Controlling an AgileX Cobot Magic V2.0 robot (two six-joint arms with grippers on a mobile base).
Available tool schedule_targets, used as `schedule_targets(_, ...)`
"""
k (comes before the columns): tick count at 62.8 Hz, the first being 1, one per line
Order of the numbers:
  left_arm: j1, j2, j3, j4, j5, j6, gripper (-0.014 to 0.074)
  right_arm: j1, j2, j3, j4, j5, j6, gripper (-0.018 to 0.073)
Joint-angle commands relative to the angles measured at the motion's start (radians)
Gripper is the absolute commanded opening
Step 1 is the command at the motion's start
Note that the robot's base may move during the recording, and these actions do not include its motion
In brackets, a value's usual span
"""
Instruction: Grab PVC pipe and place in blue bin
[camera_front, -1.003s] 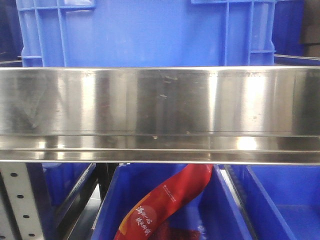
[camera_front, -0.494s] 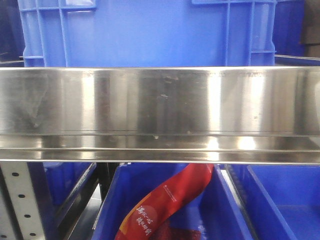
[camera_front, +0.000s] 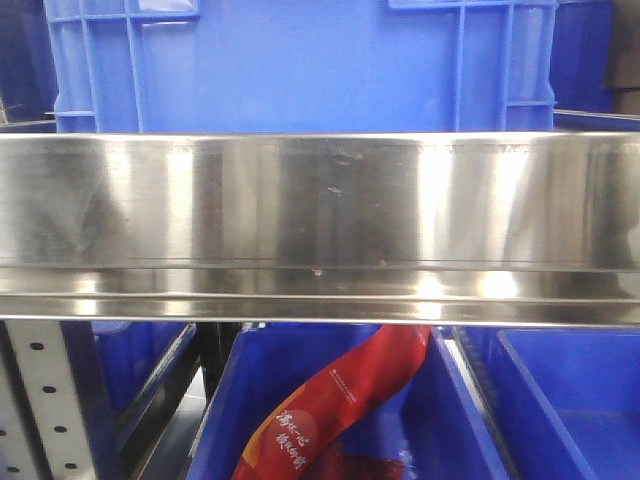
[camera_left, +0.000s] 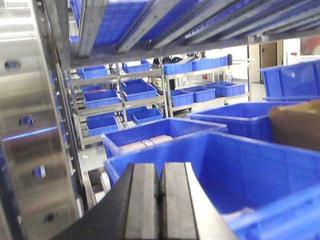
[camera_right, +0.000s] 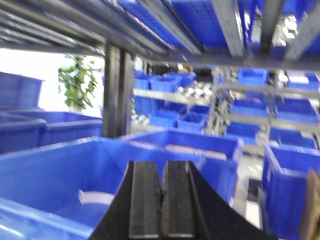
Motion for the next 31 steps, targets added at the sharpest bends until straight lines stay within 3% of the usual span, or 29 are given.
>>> schedule_targets(1, -0.004, -0.04, 0.038, -0.007, 0.001, -0.013, -0.0111, 0.0, -0.009, 0.029, 0.017, -0.079, -0.001, -0.0163)
schedule_targets(16, 0.003, -0.106, 0.124, -0.009, 0.003, -0.013, -0.0111, 0.0, -0.009, 0.096, 0.052, -0.156, -0.001, -0.0163)
schedule_targets(31, 0.166, -0.171, 0.137, -0.015, 0.066, -0.013, -0.0111, 0.0, -0.052, 0.17, 0.052, -0.216, -0.001, -0.0163)
